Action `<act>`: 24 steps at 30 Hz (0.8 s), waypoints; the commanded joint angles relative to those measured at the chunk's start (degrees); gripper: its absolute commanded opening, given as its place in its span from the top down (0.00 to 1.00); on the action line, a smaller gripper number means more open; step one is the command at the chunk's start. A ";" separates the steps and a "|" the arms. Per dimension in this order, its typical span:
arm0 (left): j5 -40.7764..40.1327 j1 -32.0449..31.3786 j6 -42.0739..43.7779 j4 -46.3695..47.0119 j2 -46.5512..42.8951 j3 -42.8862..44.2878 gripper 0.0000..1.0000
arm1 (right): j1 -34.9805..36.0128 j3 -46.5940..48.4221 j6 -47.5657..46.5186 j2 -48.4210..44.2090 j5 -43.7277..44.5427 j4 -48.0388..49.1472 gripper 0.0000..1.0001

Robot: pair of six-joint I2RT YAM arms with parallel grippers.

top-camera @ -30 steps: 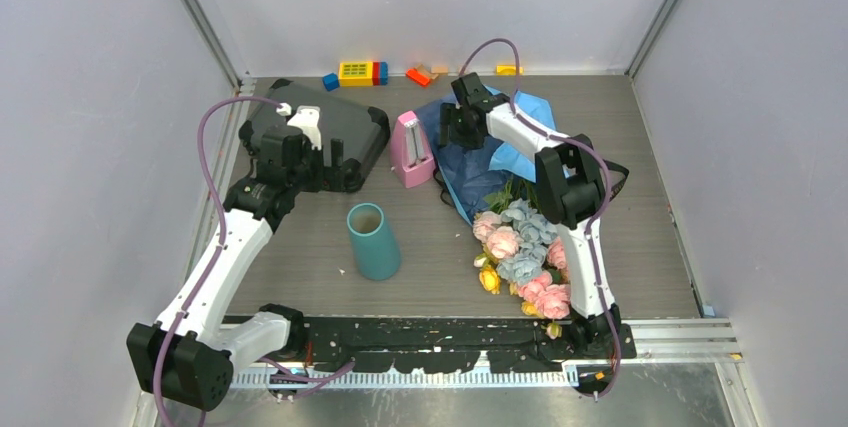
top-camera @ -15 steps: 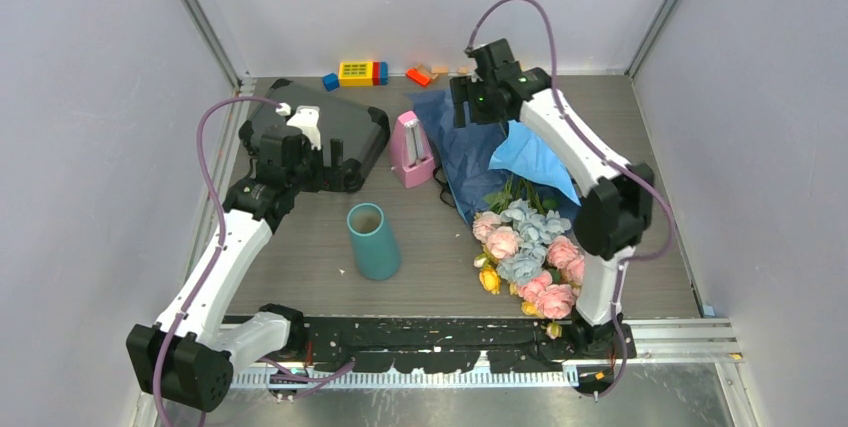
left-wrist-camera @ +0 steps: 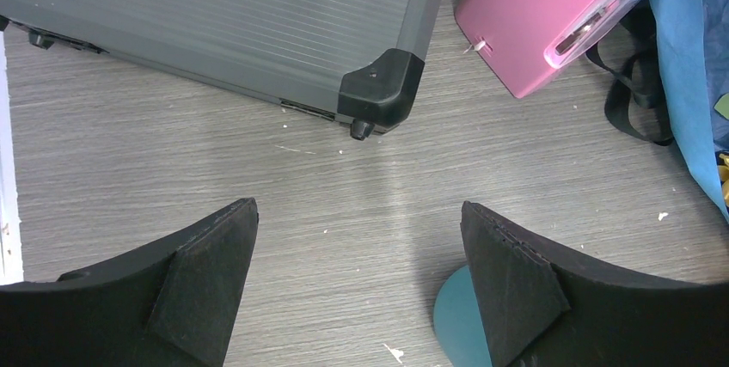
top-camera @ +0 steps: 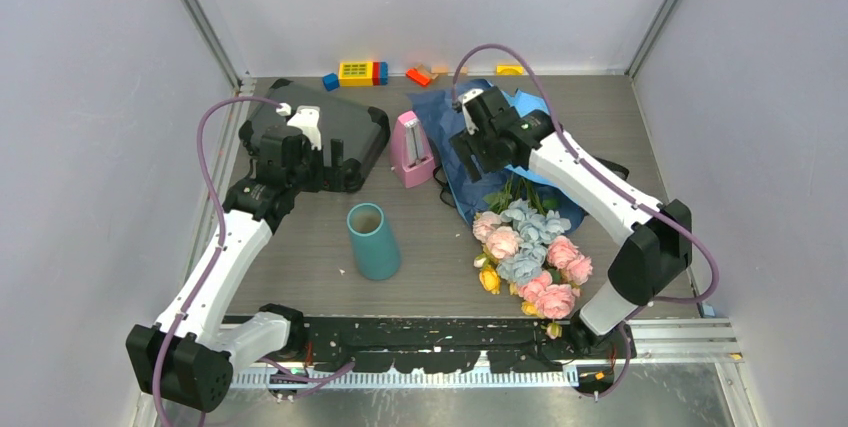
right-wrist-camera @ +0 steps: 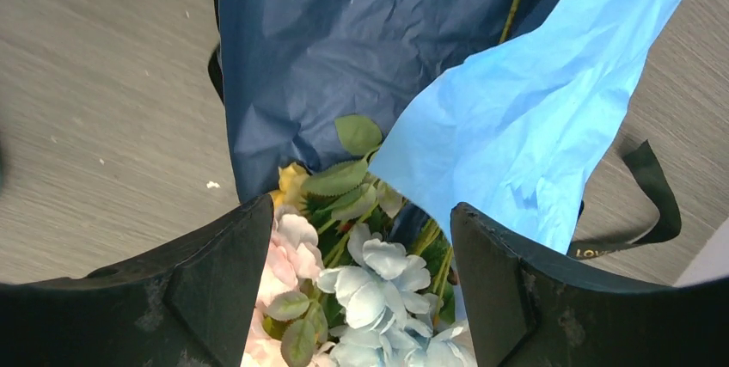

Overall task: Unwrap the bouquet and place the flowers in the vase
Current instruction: Unfold the wrapping paper at the center of the board.

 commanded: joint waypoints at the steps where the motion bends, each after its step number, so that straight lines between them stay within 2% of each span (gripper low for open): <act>1: 0.07 -0.31 0.08 2.15 -1.08 0.04 0.09 | 1.80 -2.30 -4.12 -1.67 6.18 2.71 0.19; 8: 0.51 -0.40 -0.01 2.24 -0.64 0.03 0.09 | 3.06 -4.63 -8.88 1.38 14.91 8.52 0.18; 17: 0.65 -0.49 -0.10 2.33 -0.10 0.06 0.09 | 3.02 -5.55 -10.94 6.42 15.60 9.32 0.21; 24: 0.42 -0.66 -0.06 2.33 0.11 0.05 0.09 | 2.89 -7.53 -11.42 7.19 27.03 14.46 0.41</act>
